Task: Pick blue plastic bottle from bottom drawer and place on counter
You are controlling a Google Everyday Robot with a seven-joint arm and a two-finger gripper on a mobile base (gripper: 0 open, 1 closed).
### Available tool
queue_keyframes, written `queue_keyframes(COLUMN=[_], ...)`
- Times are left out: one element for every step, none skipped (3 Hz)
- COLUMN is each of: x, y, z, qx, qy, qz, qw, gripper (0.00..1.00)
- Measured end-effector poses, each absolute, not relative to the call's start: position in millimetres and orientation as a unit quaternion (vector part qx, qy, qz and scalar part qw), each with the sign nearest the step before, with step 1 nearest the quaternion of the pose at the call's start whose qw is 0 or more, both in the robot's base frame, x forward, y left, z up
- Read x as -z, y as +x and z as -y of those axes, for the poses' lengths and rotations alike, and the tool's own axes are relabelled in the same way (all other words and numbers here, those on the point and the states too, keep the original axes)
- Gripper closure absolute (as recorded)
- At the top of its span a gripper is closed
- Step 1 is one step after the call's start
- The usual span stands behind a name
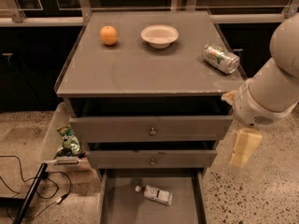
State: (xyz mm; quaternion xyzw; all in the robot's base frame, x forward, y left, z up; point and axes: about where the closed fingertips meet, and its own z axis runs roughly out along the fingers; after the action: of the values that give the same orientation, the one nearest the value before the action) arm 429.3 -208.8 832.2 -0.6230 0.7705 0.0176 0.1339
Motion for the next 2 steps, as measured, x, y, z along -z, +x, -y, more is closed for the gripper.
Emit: queue_keyframes(x=[-742.2, -637.8], y=[414.2, 396.9], z=[197.2, 186.6], qx=[-0.086, -0.137], qy=[-0.615, -0.611], qz=[-0.776, -0.773], qw=[0.112, 0.097], gripper=[0.00, 0.00])
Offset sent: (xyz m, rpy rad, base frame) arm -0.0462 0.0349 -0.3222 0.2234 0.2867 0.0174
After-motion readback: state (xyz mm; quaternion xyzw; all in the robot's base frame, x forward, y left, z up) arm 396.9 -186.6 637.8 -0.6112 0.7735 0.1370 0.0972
